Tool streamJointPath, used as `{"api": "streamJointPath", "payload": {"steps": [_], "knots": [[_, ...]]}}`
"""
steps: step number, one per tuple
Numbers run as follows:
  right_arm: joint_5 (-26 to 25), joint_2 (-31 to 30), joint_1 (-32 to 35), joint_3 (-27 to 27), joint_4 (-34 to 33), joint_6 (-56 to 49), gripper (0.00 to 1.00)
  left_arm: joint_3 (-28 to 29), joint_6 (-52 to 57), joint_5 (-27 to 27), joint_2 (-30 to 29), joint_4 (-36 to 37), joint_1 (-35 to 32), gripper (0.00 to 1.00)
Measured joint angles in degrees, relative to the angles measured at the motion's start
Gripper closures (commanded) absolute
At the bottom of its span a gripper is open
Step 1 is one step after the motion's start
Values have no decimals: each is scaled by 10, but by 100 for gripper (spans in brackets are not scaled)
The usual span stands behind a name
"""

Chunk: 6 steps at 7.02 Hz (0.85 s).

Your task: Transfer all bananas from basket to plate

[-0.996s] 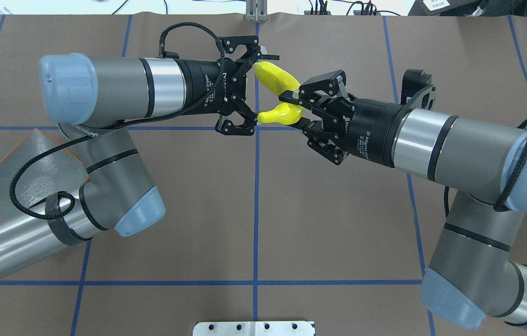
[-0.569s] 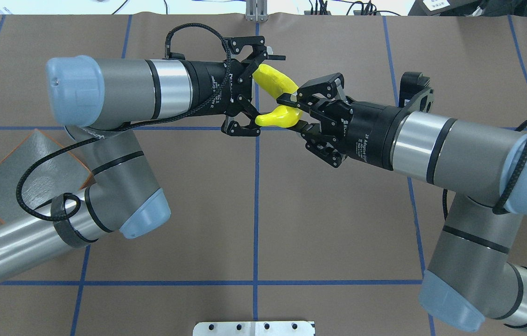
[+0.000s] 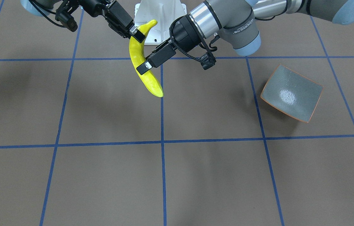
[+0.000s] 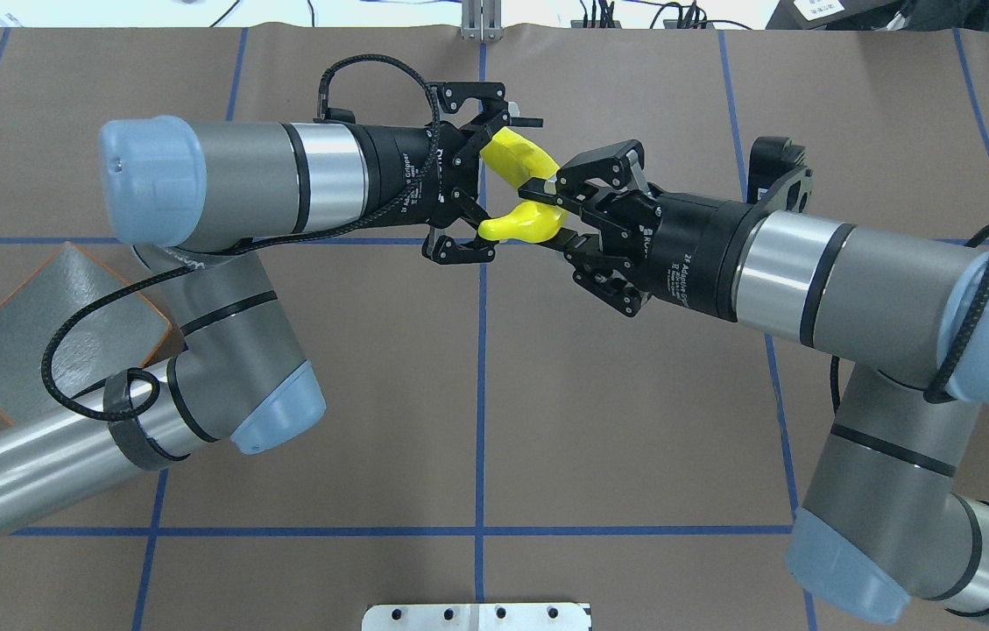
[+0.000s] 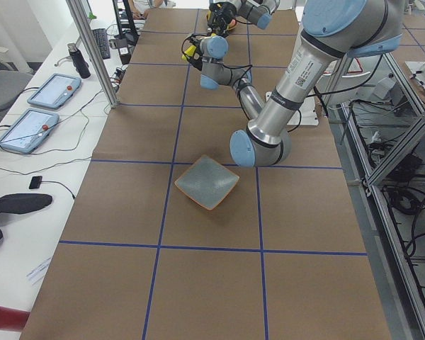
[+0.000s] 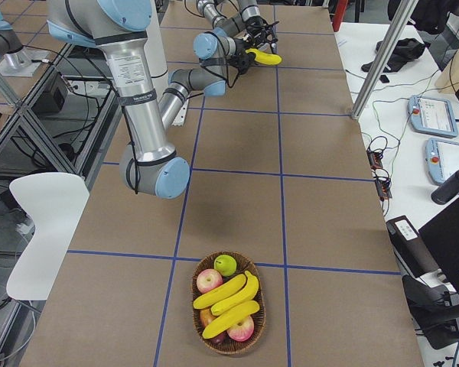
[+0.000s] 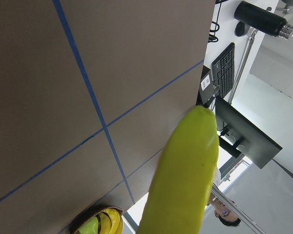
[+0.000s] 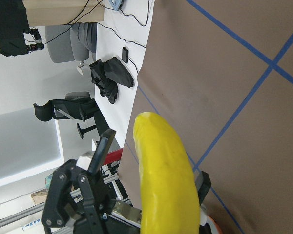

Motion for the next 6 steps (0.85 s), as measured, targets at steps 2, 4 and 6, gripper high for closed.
{"api": "streamJointPath", "payload": {"steps": [2, 4, 6], "knots": [[3, -1, 0, 0, 0, -1, 100, 0, 1, 0, 1, -3, 1, 100], [5, -1, 0, 1, 0, -4, 0, 0, 2, 5, 4, -6, 5, 100], [7, -3, 1, 2, 0, -8, 0, -2, 4, 7, 6, -9, 6, 100]]}}
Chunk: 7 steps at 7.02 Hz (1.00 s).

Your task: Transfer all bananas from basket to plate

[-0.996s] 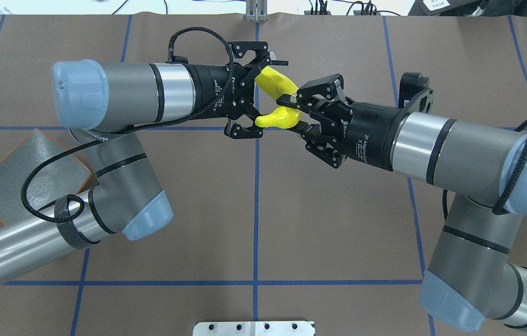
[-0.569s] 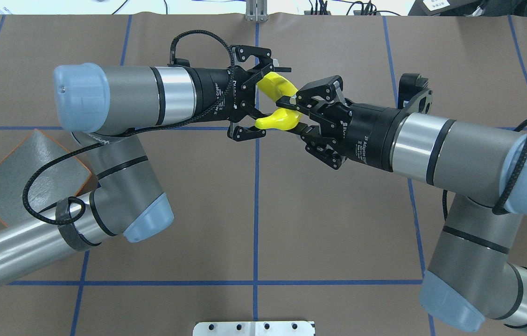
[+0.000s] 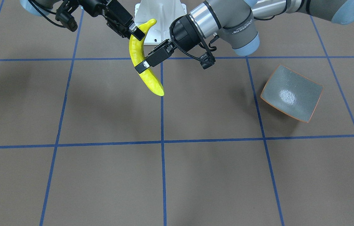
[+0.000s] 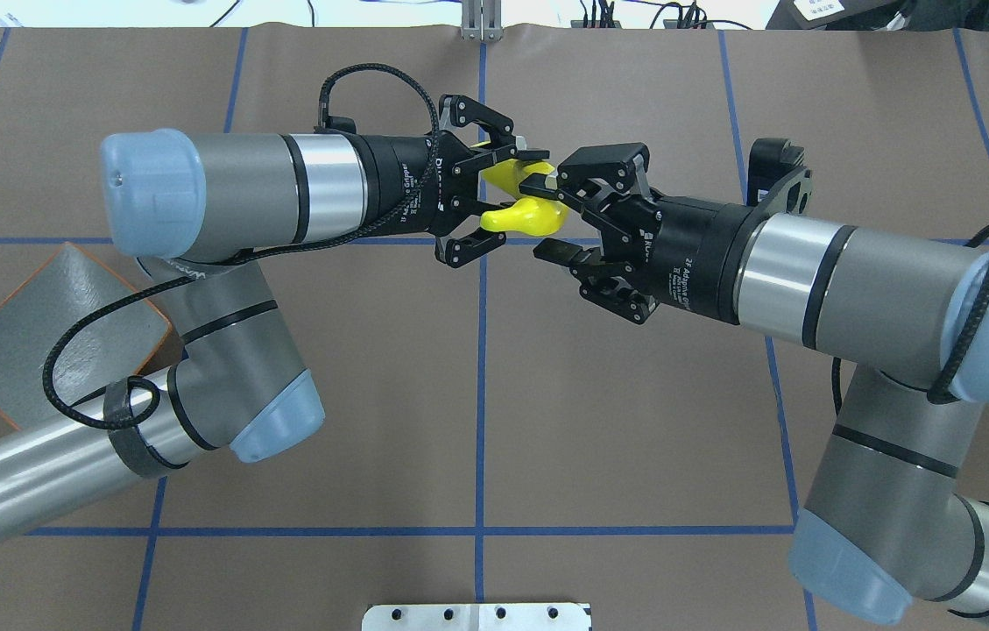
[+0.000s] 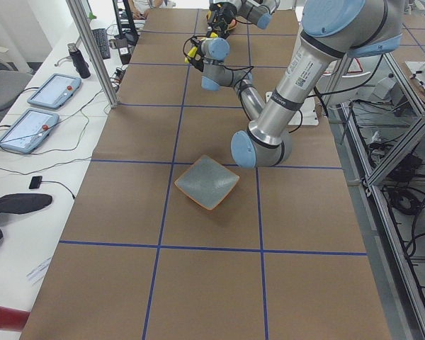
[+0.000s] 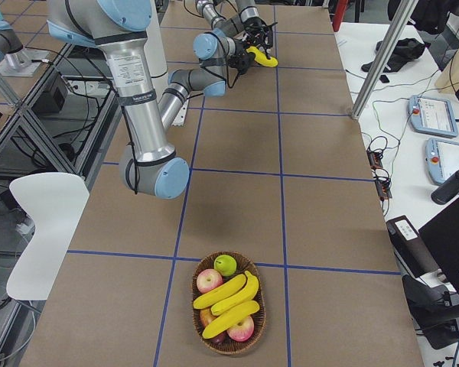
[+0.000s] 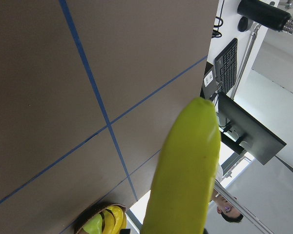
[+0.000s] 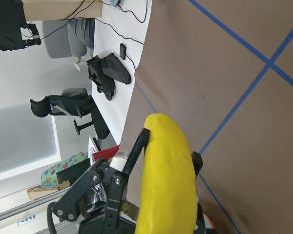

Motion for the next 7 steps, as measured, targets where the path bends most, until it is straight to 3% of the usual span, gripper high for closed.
{"api": "streamJointPath", "payload": {"steps": [4, 7], "knots": [[5, -31, 6, 20, 2, -1, 0, -18, 55, -3, 36, -10, 0, 100], [7, -106, 29, 30, 3, -46, 0, -67, 177, -44, 131, -23, -7, 100]]}}
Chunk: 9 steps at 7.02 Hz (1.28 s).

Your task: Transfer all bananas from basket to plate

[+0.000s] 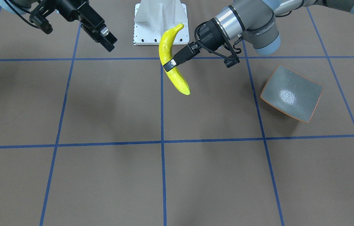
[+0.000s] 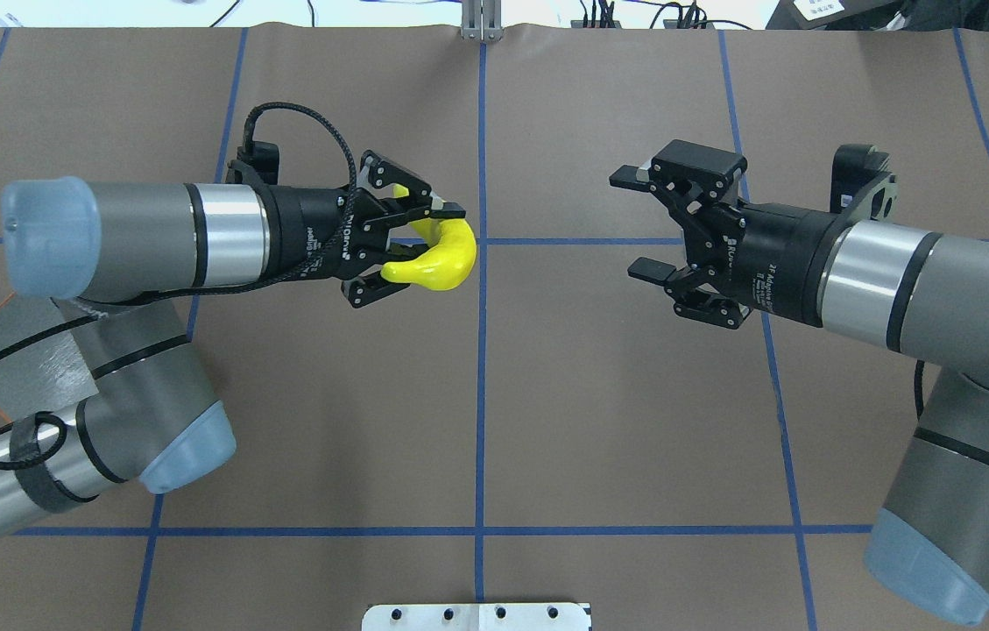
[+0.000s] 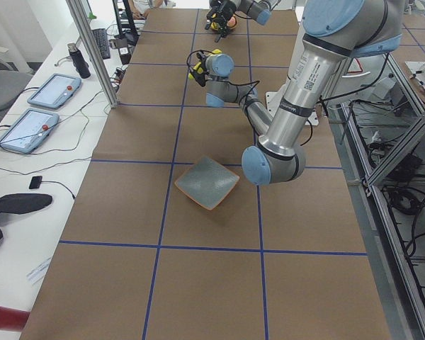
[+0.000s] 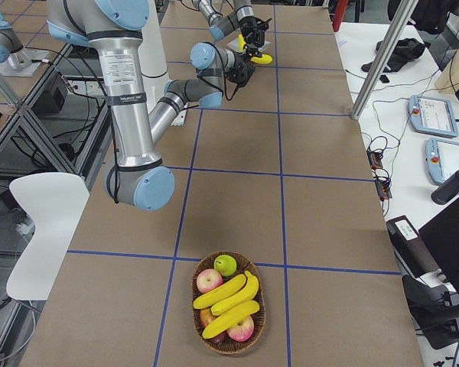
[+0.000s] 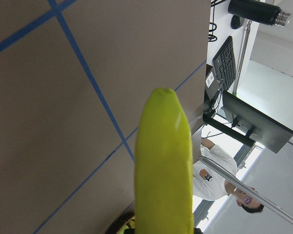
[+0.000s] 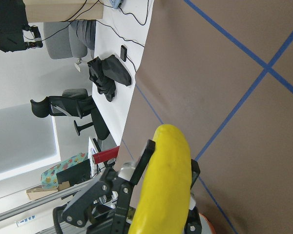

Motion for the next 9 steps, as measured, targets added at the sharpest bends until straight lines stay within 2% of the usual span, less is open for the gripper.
{"api": "streamJointPath", "payload": {"steps": [3, 5, 7, 9], "knots": [[13, -89, 20, -12, 3, -191, 0, -39, 196, -17, 130, 3, -29, 100], [39, -122, 49, -35, 3, -318, 0, -43, 349, -22, 209, 21, -51, 100], [99, -137, 106, -71, 3, -420, 0, -45, 514, -25, 269, 75, -74, 100], [188, -145, 179, -103, 2, -500, 0, -44, 652, -24, 325, 107, -96, 100]]}}
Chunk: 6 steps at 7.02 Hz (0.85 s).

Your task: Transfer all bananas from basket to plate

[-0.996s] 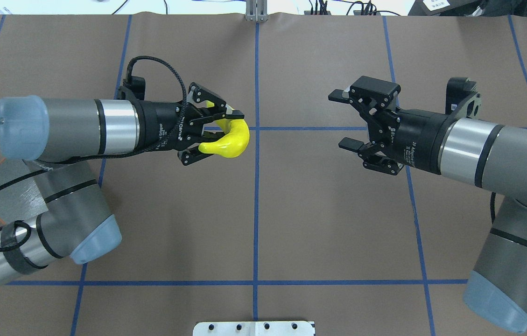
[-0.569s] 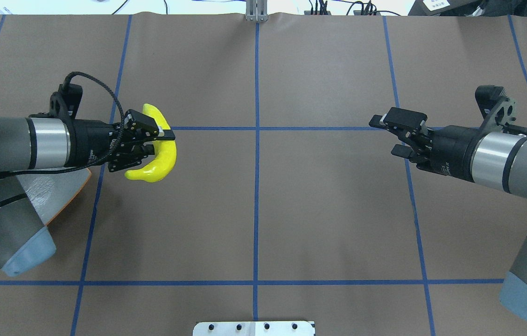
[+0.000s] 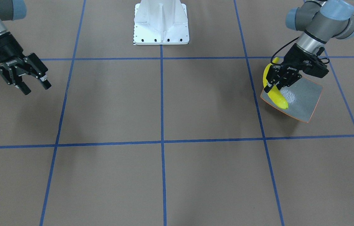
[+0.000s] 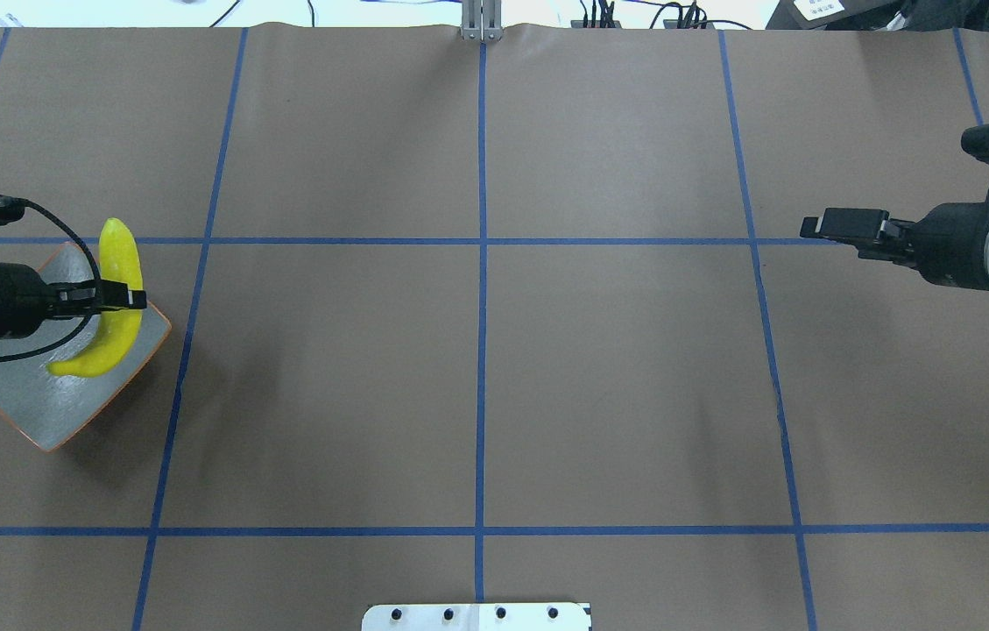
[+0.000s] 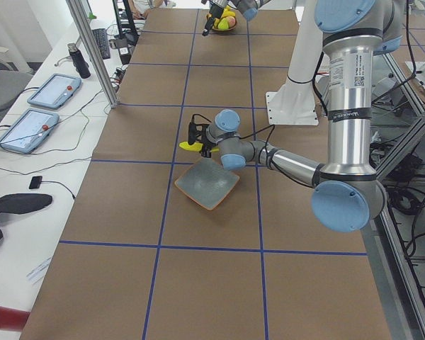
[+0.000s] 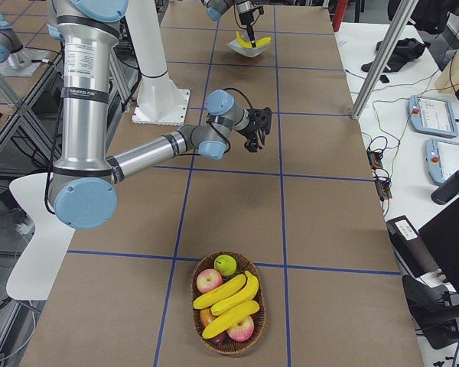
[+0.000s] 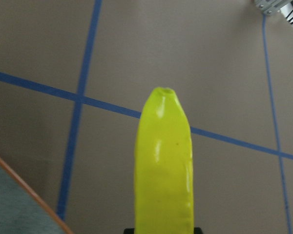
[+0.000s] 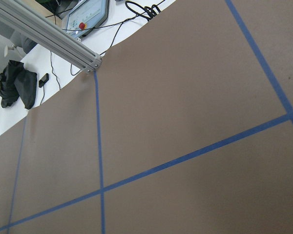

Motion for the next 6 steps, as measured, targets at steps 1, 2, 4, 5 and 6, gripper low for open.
{"api": "streamJointPath", "payload": {"steps": [1, 2, 4, 5, 6], "knots": [[34, -10, 29, -11, 0, -40, 0, 1, 56, 1, 20, 18, -11, 100], [58, -21, 50, -16, -1, -72, 0, 5, 102, 5, 36, 32, -17, 100], [86, -29, 74, -21, -1, -96, 0, 29, 140, 16, 44, 42, -19, 100], [91, -31, 79, -21, -1, -98, 0, 44, 144, 17, 40, 43, -18, 100], [93, -31, 83, -21, -1, -99, 0, 55, 145, 18, 35, 43, -17, 100]]}}
